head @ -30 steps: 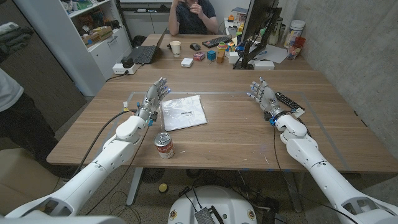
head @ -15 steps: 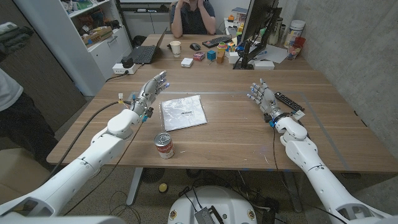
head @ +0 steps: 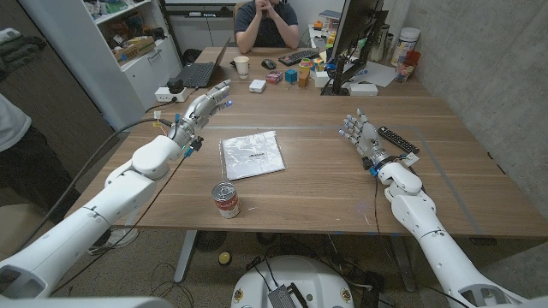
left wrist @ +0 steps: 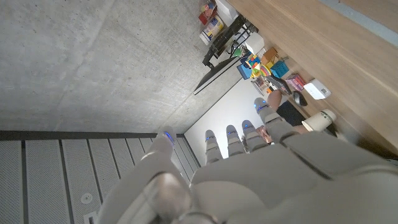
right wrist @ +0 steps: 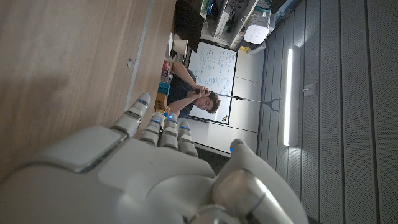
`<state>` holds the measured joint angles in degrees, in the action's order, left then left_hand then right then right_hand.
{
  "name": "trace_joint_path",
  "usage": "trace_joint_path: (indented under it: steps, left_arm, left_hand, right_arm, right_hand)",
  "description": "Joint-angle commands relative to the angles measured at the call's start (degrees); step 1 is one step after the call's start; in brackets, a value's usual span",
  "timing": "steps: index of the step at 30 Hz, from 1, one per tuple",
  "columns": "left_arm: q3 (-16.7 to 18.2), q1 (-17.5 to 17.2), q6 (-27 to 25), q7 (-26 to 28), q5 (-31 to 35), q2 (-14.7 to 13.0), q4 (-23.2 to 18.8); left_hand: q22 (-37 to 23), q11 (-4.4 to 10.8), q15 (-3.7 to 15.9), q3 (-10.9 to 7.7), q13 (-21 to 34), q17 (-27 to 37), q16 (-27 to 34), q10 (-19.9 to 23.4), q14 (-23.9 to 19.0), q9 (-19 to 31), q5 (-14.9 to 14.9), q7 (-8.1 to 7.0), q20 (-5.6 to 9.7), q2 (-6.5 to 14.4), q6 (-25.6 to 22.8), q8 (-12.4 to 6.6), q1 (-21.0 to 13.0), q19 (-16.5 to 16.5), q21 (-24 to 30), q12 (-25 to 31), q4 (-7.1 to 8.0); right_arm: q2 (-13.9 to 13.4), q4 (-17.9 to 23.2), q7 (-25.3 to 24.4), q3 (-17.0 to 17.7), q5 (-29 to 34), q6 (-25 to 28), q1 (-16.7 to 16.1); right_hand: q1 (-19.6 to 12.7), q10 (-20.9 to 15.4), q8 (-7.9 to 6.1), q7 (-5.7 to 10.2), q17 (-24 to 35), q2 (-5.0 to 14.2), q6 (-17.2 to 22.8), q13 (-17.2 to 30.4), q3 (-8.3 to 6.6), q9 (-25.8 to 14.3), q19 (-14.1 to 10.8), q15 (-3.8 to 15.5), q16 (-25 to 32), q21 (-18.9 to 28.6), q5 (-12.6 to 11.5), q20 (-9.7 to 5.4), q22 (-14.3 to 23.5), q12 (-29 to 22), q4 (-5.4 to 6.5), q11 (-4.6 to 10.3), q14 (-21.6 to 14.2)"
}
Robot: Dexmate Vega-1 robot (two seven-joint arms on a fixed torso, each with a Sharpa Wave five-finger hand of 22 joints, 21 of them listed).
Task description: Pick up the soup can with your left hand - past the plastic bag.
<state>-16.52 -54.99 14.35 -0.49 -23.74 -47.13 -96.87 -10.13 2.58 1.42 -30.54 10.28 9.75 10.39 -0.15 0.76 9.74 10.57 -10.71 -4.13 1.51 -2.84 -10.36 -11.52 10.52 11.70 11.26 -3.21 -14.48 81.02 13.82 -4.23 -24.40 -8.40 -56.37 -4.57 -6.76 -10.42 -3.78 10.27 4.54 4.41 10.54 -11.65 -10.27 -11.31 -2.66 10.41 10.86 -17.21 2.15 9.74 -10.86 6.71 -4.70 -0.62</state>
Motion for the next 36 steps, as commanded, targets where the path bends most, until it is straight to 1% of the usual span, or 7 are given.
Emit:
trace_joint_path:
  steps: [1, 11, 13, 15, 19, 32, 36]
  left_arm:
    - [1.4, 2.5, -0.6, -4.0, 4.3, -6.4, -5.5]
    - [-0.2, 6.5, 0.1, -10.2, 5.9, -7.9, -6.1]
    - [-0.1, 6.4, -0.7, -10.0, 7.5, -8.9, -8.1]
    - [0.4, 6.0, -1.3, -9.3, 9.7, -10.2, -10.4]
    - [0.6, 6.3, -0.9, -11.6, 11.2, -12.2, -13.3]
    - [2.7, 6.1, 1.9, -19.8, 9.7, -17.3, -18.2]
    - [3.8, 5.4, 2.4, -21.6, 9.6, -19.2, -19.9]
  left_hand:
    - [-0.2, 0.47, 0.47, -0.16, 0.2, 0.2, 0.2, -0.3, 0.1, 0.2, 0.0, -0.68, -0.17, -0.2, 0.3, 0.18, -1.2, 0.6, 0.0, -0.2, -0.82]
    - [-0.2, 0.66, 0.48, 0.35, 0.3, 0.2, 0.1, -0.8, 0.5, 0.2, 0.0, -1.17, -0.26, -1.5, 0.9, 0.29, -1.7, 0.9, 0.0, -0.3, -1.85]
    - [-0.2, 0.74, 0.60, 0.68, 0.3, 0.3, 0.1, -0.9, 0.6, 0.2, 0.0, -1.37, -1.51, -2.1, 1.0, 0.23, -1.9, 0.5, -0.2, -0.3, -2.34]
    - [-0.2, 0.78, 0.67, 0.85, 0.3, 0.3, 0.2, -0.9, 0.3, 0.2, 0.1, -1.51, -2.00, -2.5, 1.2, 0.24, -2.0, 0.7, -0.1, -0.3, -2.59]
    - [-0.3, 0.93, 0.81, 1.10, 0.3, 0.3, 0.4, -1.0, 0.0, 0.2, 0.1, -1.62, -2.14, -2.9, 1.4, 0.26, -2.1, 1.3, 0.1, -0.2, -2.91]
    - [-0.5, 1.03, 0.70, 2.14, 0.3, 0.5, 0.5, -1.0, -0.5, 0.2, 0.3, -1.63, -3.63, -4.6, 1.4, 0.06, -2.2, 3.4, 0.9, -0.1, -3.60]
    - [-0.5, 0.75, 0.55, 3.03, 0.3, 0.6, 0.6, -0.4, -0.9, 0.3, 0.5, -1.46, -5.00, -5.9, -0.1, -0.45, -1.9, 4.3, 1.1, 0.2, -3.88]
  right_arm:
    - [0.9, 0.5, 0.8, -0.1, 1.3, -0.2, -0.4]
    - [0.4, 2.7, 0.4, -1.4, 2.6, -1.0, -1.2]
    - [0.2, 3.8, 0.0, -1.6, 3.0, -0.8, -1.8]
    - [-0.1, 4.9, -0.6, -1.8, 3.3, -0.8, -2.6]
    - [-0.2, 6.5, -1.5, -2.1, 3.3, -1.1, -4.1]
    - [0.2, 8.2, -3.9, -3.5, 3.5, -3.5, -6.8]
    - [0.1, 8.5, -5.1, -3.7, 3.8, -3.8, -7.5]
  right_hand:
    - [-0.1, -0.4, -0.41, 0.16, 0.3, 0.14, 0.5, 0.3, -0.20, -0.1, -0.5, -0.47, 0.4, 0.4, -0.3, 0.08, 0.2, -0.2, 0.01, 0.09, 0.1]
    - [-0.1, -0.3, -0.43, 0.16, 0.3, 0.11, 0.5, 0.3, -0.13, -0.1, -0.5, -0.49, 0.4, 0.4, -0.3, 0.11, 0.2, -0.2, 0.03, 0.17, 0.1]
    - [-0.1, -0.4, -0.44, 0.14, 0.3, 0.11, 0.5, 0.3, -0.12, -0.1, -0.4, -0.46, 0.4, 0.4, -0.3, 0.11, 0.2, -0.2, 0.03, 0.11, 0.2]
    - [-0.1, -0.4, -0.43, 0.15, 0.3, 0.10, 0.5, 0.3, -0.11, -0.1, -0.4, -0.49, 0.4, 0.4, -0.3, 0.13, 0.2, -0.3, 0.04, 0.05, 0.1]
    - [-0.1, -0.4, -0.43, 0.18, 0.3, 0.10, 0.5, 0.3, -0.09, -0.1, -0.4, -0.51, 0.4, 0.4, -0.3, 0.12, 0.2, -0.3, 0.04, 0.05, 0.2]
    - [0.0, -0.4, -0.45, 0.17, 0.3, 0.03, 0.6, 0.3, 0.01, -0.1, -0.5, -0.49, 0.5, 0.4, -0.3, 0.13, 0.2, -0.3, 0.07, 0.08, 0.1]
    - [0.0, -0.4, -0.44, 0.17, 0.3, 0.01, 0.6, 0.3, 0.05, -0.1, -0.5, -0.47, 0.4, 0.4, -0.3, 0.16, 0.2, -0.3, 0.08, 0.11, 0.1]
